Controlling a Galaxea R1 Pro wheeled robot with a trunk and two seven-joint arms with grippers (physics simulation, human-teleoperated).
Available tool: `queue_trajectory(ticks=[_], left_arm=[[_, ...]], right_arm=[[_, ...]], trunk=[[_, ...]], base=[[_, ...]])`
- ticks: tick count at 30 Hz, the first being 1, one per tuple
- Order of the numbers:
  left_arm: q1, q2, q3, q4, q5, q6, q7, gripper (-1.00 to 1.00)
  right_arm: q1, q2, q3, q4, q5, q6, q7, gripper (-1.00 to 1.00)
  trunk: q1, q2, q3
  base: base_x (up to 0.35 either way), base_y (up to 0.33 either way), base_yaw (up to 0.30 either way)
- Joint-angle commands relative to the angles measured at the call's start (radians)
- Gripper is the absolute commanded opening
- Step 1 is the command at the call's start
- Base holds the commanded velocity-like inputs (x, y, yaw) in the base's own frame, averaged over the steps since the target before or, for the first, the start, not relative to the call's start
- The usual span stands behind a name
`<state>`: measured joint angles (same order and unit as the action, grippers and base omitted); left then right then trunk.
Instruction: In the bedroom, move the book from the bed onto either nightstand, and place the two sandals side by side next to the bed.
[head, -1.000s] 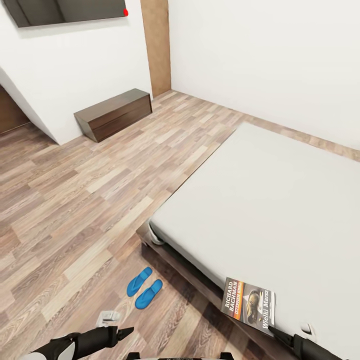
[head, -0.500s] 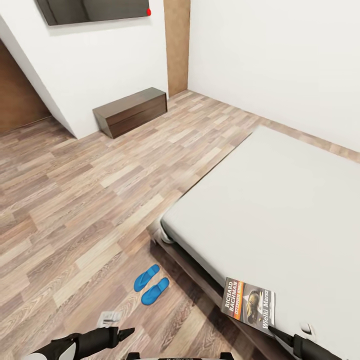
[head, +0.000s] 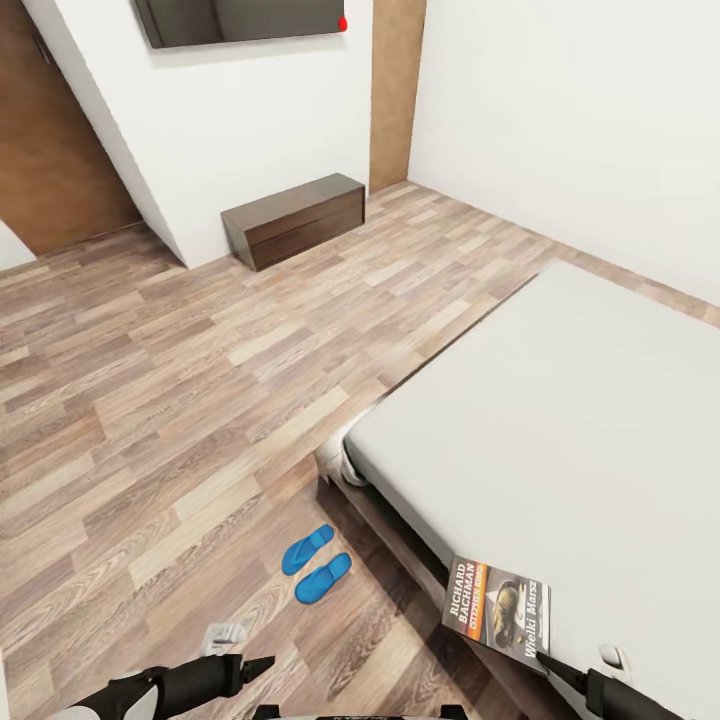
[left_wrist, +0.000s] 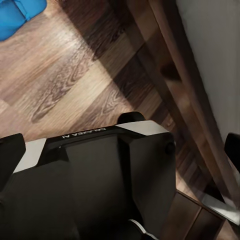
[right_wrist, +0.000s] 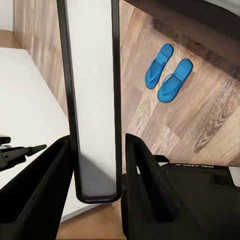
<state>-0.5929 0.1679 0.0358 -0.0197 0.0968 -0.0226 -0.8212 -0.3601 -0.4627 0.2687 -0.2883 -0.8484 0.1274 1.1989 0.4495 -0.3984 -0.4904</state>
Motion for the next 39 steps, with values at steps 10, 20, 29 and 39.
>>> queue_trajectory(ticks=[10, 20, 29, 39], left_arm=[[-0.001, 0.004, 0.003, 0.001, -0.001, -0.021, -0.003, 1.00], [0.006, 0.005, 0.003, 0.002, 0.001, -0.053, -0.001, 1.00], [0.008, 0.001, 0.003, 0.003, 0.001, -0.054, -0.002, 1.00], [0.013, -0.005, 0.003, 0.003, 0.001, -0.054, -0.001, 1.00]], right_arm=[[0.000, -0.001, 0.006, 0.000, -0.011, 0.010, 0.001, -1.00], [0.000, 0.000, 0.006, 0.000, -0.010, 0.009, -0.001, -1.00], [0.000, 0.001, 0.006, 0.000, -0.011, 0.009, -0.001, -1.00], [0.000, 0.001, 0.007, 0.000, -0.010, 0.009, -0.001, -1.00]], trunk=[[0.001, -0.002, -0.001], [0.001, -0.002, -0.001], [0.001, -0.002, -0.001], [0.001, -0.002, -0.001]], base=[[0.000, 0.000, 0.210], [0.000, 0.000, 0.217], [0.000, 0.000, 0.227], [0.000, 0.000, 0.231]])
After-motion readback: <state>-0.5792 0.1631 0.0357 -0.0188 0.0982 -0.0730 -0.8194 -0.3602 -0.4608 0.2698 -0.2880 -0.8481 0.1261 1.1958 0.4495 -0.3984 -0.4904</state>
